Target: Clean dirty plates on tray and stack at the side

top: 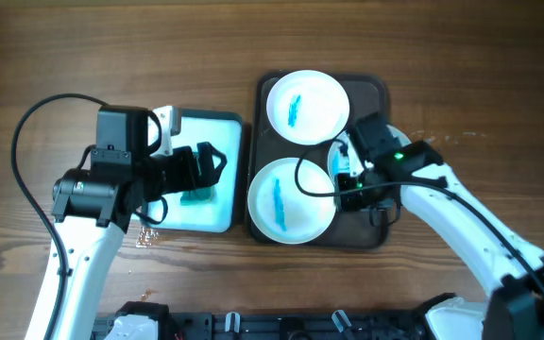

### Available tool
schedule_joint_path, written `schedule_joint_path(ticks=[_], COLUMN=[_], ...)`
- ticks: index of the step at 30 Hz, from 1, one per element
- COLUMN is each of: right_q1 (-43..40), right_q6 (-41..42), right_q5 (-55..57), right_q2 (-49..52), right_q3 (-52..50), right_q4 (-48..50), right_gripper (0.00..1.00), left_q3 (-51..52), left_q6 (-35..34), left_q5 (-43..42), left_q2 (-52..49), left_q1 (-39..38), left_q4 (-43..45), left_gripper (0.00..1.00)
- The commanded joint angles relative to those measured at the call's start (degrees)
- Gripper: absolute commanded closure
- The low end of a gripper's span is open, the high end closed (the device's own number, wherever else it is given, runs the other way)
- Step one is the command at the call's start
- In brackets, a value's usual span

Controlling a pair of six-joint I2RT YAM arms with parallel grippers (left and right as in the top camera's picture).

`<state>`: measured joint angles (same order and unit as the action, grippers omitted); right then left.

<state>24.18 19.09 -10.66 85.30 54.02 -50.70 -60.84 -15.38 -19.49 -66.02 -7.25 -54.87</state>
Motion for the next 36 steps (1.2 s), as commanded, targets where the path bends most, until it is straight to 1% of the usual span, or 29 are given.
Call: schedule_joint_path(ticks=[1,9,21,24,25,27,28,29,30,31,32,33,34,36], right_q1=[0.24,0.24,0.24,0.24,0.31,0.35,0.35,0.35,0.33,0.33,0.33,0.33,0.33,0.33], right_q6=[0.26,0.79,1.86,1.55,0.07,-0.26,1.16,1.03,1.81,3.76,6.49,6.54,6.58,8.13], right_q5=[-0.07,-0.31,-0.28,-3.21,-4.09,-3.41,-1.60,-0.87,0.76,3.50,7.43,7.76,7.96,11.10], right_q2=[1.81,1.81,2.16,4.00,4.63,6.23,7.15,7.85,8.00,8.04,8.04,8.04,8.04,8.04], right_q3=[-2.43,-7.32,-7.56,-7.69,-7.80,-7.82,-7.82,-7.82,-7.80,-7.80,-7.76,-7.76,-7.76,-7.76], right_q4=[1.46,4.17,7.82,8.87,9.90,11.65,13.05,15.26,16.50,17.27,19.06,19.91,20.11,20.00], right_gripper=[0.60,0.60,0.59,0.59,0.59,0.60,0.64,0.71,0.82,0.90,0.95,0.96,0.96,0.96], left_q3=[-0.90,-0.90,-0.90,-0.90,-0.90,-0.90,-0.90,-0.90,-0.90,-0.90,-0.87,-0.87,-0.87,-0.87], left_q6=[-0.20,-0.07,-0.07,-0.04,-0.04,-0.07,-0.04,-0.04,-0.04,-0.11,-0.11,-0.35,-2.67,-9.35], left_q5=[2.67,2.54,2.60,2.60,2.60,2.60,2.60,2.62,2.62,2.62,2.64,2.75,4.90,13.29], left_q2=[-0.15,-0.15,-0.15,-0.15,-0.15,-0.15,-0.17,-0.28,-0.63,-1.22,-2.45,-3.93,-5.84,-11.26], left_q1=[-0.15,-0.15,-0.15,-0.15,-0.15,-0.15,-0.15,-0.15,-0.15,-0.15,-0.15,-0.15,-0.15,-0.42], left_q4=[-0.35,-0.07,0.17,0.42,0.39,0.39,0.39,0.39,0.39,0.35,0.15,0.15,0.13,-1.01], left_gripper=[0.00,0.00,0.00,0.00,0.00,0.00,0.00,0.00,0.00,0.00,0.00,0.01,0.01,0.10])
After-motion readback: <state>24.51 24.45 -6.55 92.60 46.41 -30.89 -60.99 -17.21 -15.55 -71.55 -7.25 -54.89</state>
